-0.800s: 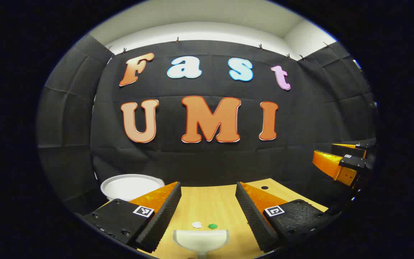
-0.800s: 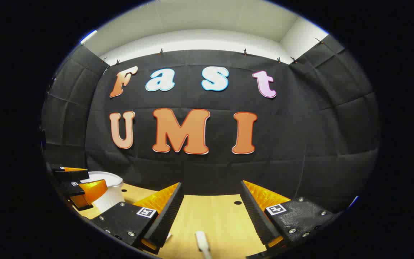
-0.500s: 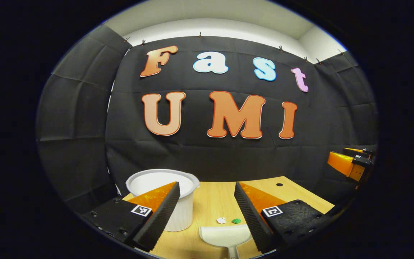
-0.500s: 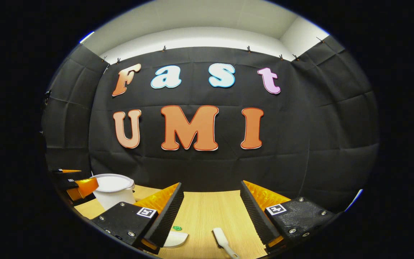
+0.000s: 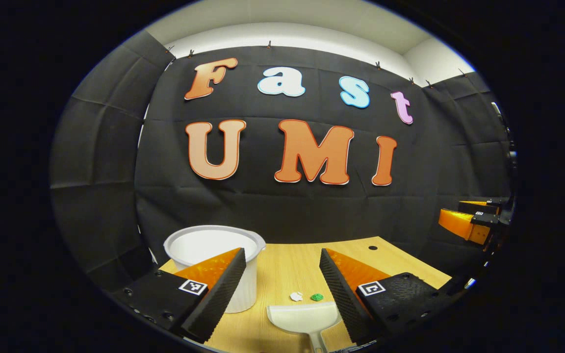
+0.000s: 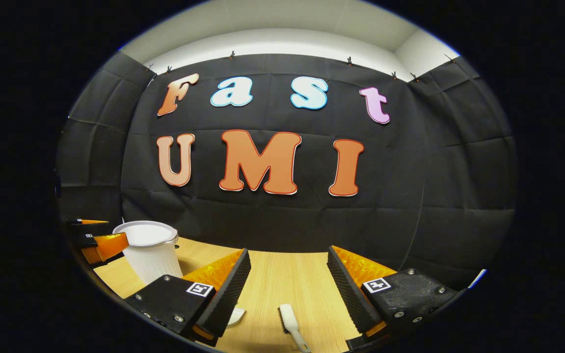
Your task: Pick up the small broom and dustpan from the desktop, sweep the trash into the dustpan with the broom, and then empty the trash into the garbage bin.
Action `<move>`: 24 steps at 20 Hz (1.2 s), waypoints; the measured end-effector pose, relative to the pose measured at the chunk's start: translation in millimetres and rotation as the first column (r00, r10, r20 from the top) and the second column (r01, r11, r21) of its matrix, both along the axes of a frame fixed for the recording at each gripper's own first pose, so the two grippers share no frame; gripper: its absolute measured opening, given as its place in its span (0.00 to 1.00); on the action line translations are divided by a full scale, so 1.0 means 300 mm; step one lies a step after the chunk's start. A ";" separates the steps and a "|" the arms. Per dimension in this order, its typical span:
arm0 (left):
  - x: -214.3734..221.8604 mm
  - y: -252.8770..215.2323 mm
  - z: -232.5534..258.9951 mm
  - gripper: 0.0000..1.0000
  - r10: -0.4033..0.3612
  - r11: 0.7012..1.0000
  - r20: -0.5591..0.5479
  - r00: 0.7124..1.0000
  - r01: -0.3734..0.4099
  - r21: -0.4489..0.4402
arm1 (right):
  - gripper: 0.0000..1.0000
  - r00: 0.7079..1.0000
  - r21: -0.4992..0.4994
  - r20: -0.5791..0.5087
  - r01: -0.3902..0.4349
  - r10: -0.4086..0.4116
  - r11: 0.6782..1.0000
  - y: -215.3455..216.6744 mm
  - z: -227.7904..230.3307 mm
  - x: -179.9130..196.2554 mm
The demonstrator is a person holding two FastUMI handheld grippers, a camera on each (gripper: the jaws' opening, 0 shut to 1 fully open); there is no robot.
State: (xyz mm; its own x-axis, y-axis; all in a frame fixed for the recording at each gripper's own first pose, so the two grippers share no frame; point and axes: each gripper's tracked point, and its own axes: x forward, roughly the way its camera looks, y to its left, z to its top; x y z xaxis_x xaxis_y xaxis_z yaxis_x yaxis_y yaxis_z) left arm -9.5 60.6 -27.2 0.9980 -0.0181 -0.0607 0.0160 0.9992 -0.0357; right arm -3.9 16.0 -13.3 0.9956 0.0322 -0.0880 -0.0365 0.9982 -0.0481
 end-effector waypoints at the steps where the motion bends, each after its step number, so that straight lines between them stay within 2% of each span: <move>1: 0.003 -0.018 -0.016 0.95 -0.003 1.000 -0.016 1.000 0.003 0.010 | 0.95 1.000 -0.002 0.001 -0.015 0.015 1.000 -0.014 0.003 0.006; 4: 0.004 -0.075 -0.040 0.95 -0.004 1.000 -0.037 0.999 0.005 0.026 | 0.95 0.999 -0.022 -0.005 -0.040 0.040 0.999 -0.075 -0.005 0.035; 7: 0.008 -0.109 -0.076 0.95 0.019 1.000 -0.068 0.998 -0.017 0.024 | 0.95 0.997 0.002 -0.042 -0.064 0.064 0.998 -0.107 -0.035 0.063; 11: 0.009 -0.157 -0.090 0.95 0.034 0.999 -0.081 0.996 -0.035 -0.008 | 0.95 0.996 -0.013 -0.054 -0.074 0.073 0.997 -0.151 -0.053 0.087; 16: 0.013 -0.173 -0.091 0.95 0.063 0.998 -0.077 0.995 -0.063 0.006 | 0.95 0.990 -0.019 -0.076 -0.117 0.115 0.993 -0.153 -0.082 0.099; 20: 0.016 -0.179 -0.107 0.95 0.062 0.998 -0.094 0.994 -0.064 -0.018 | 0.95 0.988 0.002 -0.086 -0.129 0.129 0.992 -0.147 -0.093 0.110; 22: 0.018 -0.185 -0.122 0.96 0.048 0.998 -0.114 0.992 -0.052 -0.034 | 0.95 0.988 0.002 -0.090 -0.127 0.127 0.992 -0.150 -0.100 0.117; 24: 0.013 -0.178 -0.173 0.96 0.040 0.999 -0.180 0.983 -0.044 -0.017 | 0.95 0.987 -0.003 -0.095 -0.129 0.129 0.992 -0.149 -0.111 0.121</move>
